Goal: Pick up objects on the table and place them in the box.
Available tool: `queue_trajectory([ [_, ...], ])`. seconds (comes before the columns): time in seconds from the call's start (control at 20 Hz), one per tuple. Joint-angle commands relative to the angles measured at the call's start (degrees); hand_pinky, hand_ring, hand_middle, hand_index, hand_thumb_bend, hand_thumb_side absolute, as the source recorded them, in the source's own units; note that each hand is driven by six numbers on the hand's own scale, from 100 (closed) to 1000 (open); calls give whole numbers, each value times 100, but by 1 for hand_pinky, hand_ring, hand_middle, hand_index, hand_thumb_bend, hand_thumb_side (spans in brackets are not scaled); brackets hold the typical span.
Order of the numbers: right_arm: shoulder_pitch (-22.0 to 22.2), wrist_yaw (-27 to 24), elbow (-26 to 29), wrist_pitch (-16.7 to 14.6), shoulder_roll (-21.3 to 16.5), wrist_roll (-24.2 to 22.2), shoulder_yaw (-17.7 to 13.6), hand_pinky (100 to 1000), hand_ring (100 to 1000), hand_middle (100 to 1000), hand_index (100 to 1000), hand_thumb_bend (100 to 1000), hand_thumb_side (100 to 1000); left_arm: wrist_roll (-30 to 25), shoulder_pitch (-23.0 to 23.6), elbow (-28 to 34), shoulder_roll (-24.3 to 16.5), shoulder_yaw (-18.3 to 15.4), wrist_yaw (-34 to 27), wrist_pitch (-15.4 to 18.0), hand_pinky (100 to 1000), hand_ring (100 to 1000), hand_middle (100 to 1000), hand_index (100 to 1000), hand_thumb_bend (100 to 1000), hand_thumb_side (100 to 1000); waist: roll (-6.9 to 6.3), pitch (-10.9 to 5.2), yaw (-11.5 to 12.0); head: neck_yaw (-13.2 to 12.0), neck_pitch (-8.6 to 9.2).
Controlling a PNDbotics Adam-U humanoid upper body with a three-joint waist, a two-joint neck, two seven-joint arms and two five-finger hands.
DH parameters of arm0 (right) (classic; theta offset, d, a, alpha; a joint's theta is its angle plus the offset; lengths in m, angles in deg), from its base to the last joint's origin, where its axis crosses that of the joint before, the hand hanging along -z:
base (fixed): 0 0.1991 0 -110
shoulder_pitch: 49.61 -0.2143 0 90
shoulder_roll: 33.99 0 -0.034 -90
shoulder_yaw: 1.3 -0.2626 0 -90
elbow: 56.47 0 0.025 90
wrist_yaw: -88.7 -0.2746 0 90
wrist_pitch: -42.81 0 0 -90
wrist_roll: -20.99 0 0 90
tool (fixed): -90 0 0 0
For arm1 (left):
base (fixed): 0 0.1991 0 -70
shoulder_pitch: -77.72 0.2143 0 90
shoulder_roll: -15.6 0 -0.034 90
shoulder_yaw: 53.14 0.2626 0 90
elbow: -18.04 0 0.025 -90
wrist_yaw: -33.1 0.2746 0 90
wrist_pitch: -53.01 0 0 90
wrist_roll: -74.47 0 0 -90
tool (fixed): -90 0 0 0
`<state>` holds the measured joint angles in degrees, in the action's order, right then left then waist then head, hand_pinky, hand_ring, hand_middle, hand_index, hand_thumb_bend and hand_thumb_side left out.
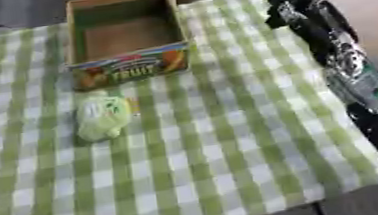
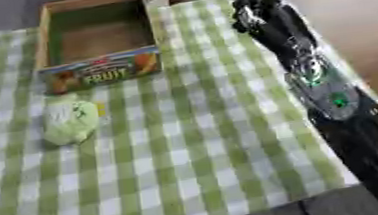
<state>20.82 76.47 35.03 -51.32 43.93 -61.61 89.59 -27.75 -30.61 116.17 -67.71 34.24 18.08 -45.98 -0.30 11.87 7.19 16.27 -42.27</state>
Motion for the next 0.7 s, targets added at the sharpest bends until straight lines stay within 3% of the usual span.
queue_trajectory([
  [0.05, -41, -28, 45, -13, -115, -22, -67, 653, 604, 564, 707, 100, 590, -19, -127, 96, -229, -7, 26, 28, 650, 775, 753, 689, 207, 265, -12, -81, -10, 1, 45],
  [0.4, -48, -24, 45, -15, -110, -33, -58, 653, 604, 564, 707, 100, 590, -105, -416, 49, -723, 173, 310, 167, 648, 779, 757, 691, 181, 207, -28, -102, -49, -15, 50],
  [0.7, -66, -26, 47, -13, -101, -44, -46, 653, 604, 564, 708, 100, 587, -339, -947, -130, -1353, 565, 720, 451, 650, 781, 760, 703, 223, 119, -38, -129, -106, -46, 64],
])
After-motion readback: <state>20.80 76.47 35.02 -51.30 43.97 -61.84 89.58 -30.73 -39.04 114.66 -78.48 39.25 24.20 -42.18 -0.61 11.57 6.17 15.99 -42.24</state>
